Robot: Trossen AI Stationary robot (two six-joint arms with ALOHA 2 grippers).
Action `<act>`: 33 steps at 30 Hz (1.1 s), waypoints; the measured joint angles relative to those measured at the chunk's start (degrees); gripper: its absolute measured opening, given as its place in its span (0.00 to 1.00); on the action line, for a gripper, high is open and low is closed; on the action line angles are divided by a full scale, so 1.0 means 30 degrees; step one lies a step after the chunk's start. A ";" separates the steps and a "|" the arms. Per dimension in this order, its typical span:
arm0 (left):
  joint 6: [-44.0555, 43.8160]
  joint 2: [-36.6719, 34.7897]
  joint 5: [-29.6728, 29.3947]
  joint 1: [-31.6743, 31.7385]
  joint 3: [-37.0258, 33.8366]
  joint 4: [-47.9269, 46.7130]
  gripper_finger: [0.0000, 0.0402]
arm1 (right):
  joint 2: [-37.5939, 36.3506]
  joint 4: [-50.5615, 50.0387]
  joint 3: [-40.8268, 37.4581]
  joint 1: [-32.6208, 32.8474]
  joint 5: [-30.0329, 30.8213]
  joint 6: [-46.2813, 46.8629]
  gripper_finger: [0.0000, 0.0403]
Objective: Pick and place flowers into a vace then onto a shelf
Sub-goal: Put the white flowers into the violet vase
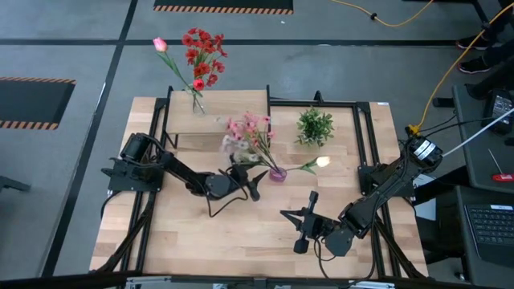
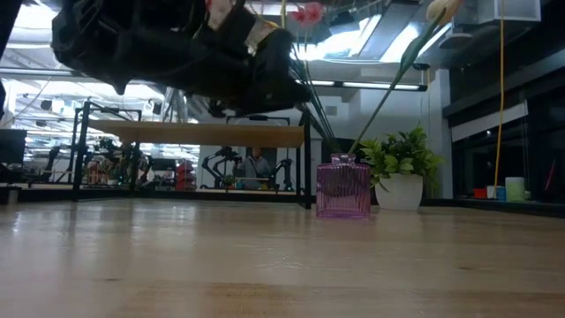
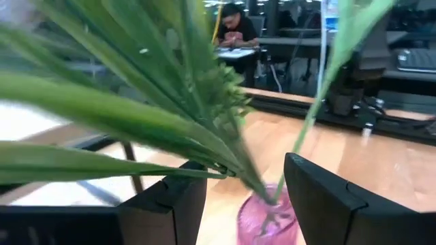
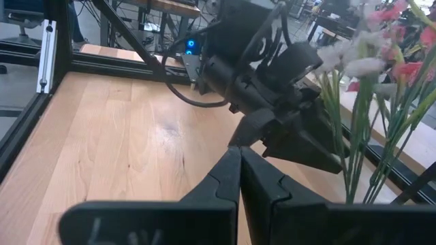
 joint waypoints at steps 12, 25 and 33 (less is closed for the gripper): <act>0.1636 0.0000 0.1128 -0.0002 0.0876 -0.0284 0.46 | 0.0000 0.0000 0.0000 0.0006 0.0000 0.0000 0.04; 0.1297 0.0000 0.5152 0.0781 0.0876 -0.1339 0.46 | 0.0000 0.0000 0.0000 0.0005 0.0000 0.0000 0.03; 0.0895 0.0000 0.5543 0.0873 0.0876 -0.2061 0.46 | 0.0007 0.0002 0.0000 0.0004 0.0000 0.0000 0.03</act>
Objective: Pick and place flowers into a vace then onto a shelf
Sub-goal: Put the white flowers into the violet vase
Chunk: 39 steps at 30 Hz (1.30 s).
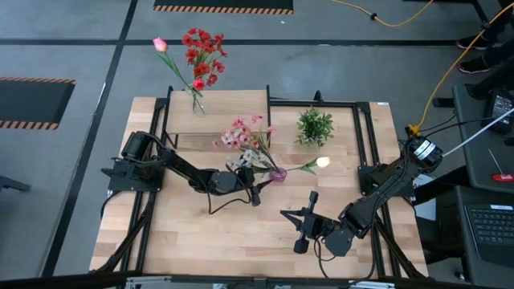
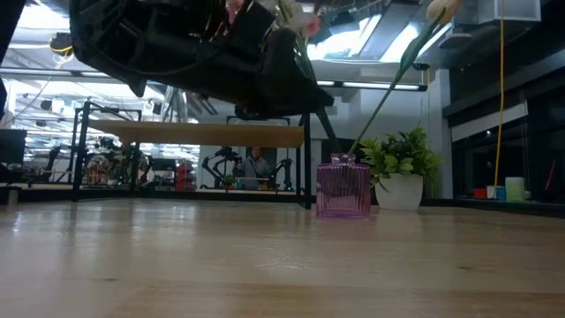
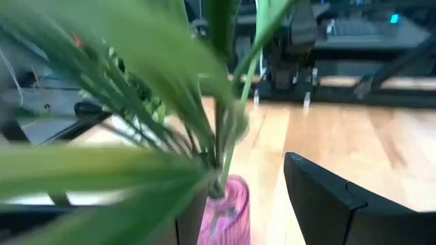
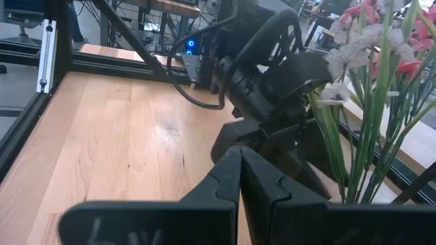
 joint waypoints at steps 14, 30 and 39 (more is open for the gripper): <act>0.2215 -0.0793 -0.2602 -0.1582 -0.0022 -0.2133 0.46 | 0.0000 0.0005 0.0000 0.0002 0.0000 0.0058 0.03; -0.0546 -0.2629 -0.3934 -0.2376 -0.0022 -0.9559 0.46 | 0.0000 -0.0008 -0.0007 0.0001 -0.0007 0.0044 0.03; 0.0098 -0.3580 -0.3897 -0.4347 -0.0022 -0.9747 0.46 | 0.0000 -0.0016 -0.0007 0.0009 -0.0007 0.0015 0.03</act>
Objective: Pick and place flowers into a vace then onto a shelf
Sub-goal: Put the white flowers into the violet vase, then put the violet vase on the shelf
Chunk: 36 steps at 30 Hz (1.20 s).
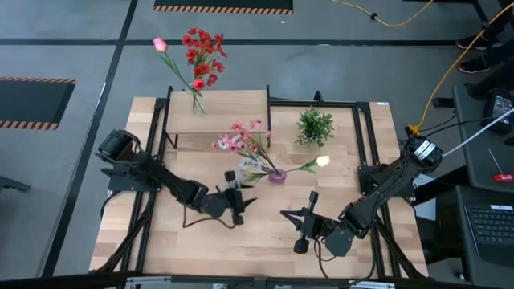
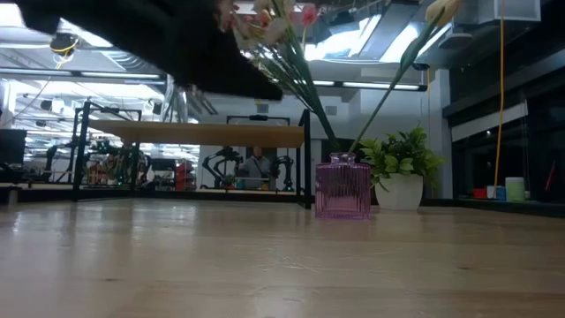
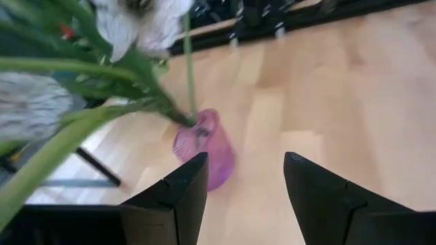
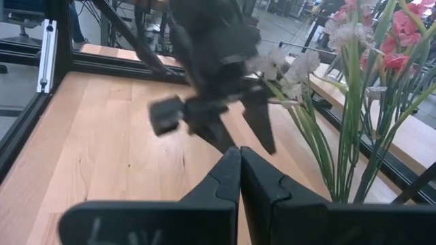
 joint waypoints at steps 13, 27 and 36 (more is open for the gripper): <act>-0.1738 -0.3338 -0.0008 -0.3297 -0.3128 -0.0144 0.46 | 0.0000 0.0000 0.0003 0.0382 -0.0795 0.0040 0.03; -0.1618 -0.5572 -0.2114 -0.6938 -0.6346 0.3619 0.30 | 0.0000 -0.4098 0.0007 0.2296 -0.2858 0.7339 0.02; -0.2295 -0.7947 -0.0234 -0.8047 -0.6339 0.0568 0.02 | 0.0007 -0.9497 0.0007 0.1878 -0.1259 1.2916 0.04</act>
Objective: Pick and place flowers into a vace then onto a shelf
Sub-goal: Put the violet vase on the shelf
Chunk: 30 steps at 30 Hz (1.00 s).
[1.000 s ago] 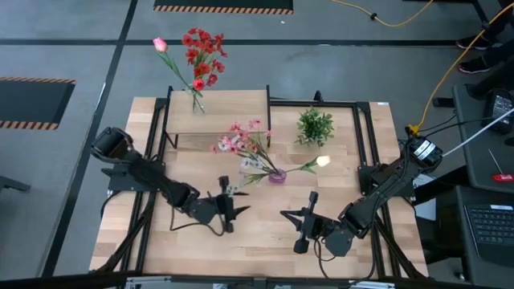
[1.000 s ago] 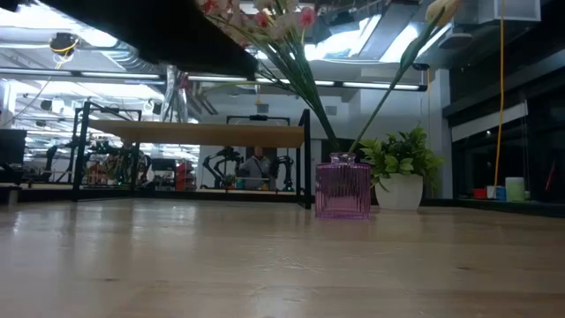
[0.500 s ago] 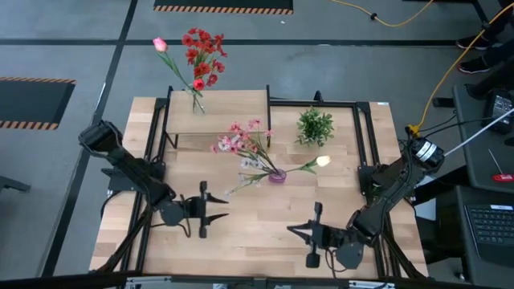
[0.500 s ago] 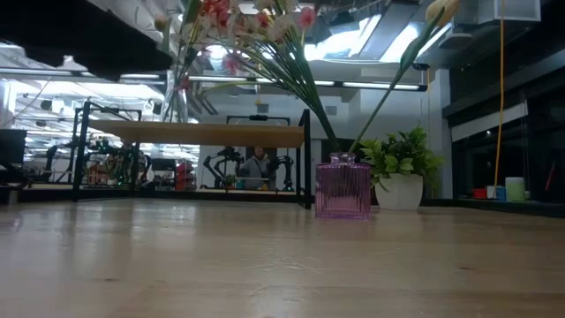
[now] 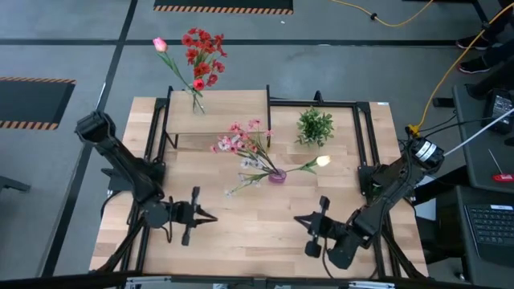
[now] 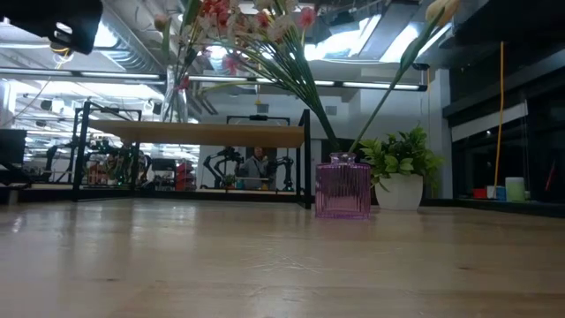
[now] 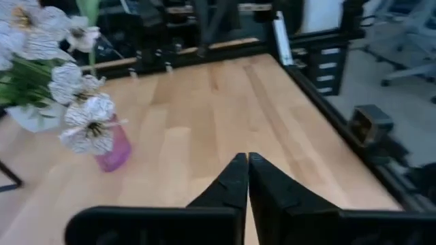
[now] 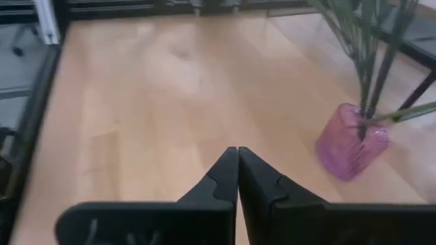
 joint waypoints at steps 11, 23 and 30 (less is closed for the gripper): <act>-0.0178 -0.1551 0.0083 0.0016 0.0000 -0.1490 0.01 | 0.0000 0.0054 0.0000 -0.1121 -0.0230 -0.2330 0.04; -0.0310 -0.1543 0.0182 0.0016 0.0000 -0.1518 0.01 | 0.0003 -0.0263 0.0000 -0.2189 -0.3331 -0.2438 0.46; -0.0317 -0.1543 0.0733 0.0016 0.0000 -0.1649 0.00 | 0.0007 -0.2168 -0.0194 -0.3134 -0.2067 -0.2371 0.72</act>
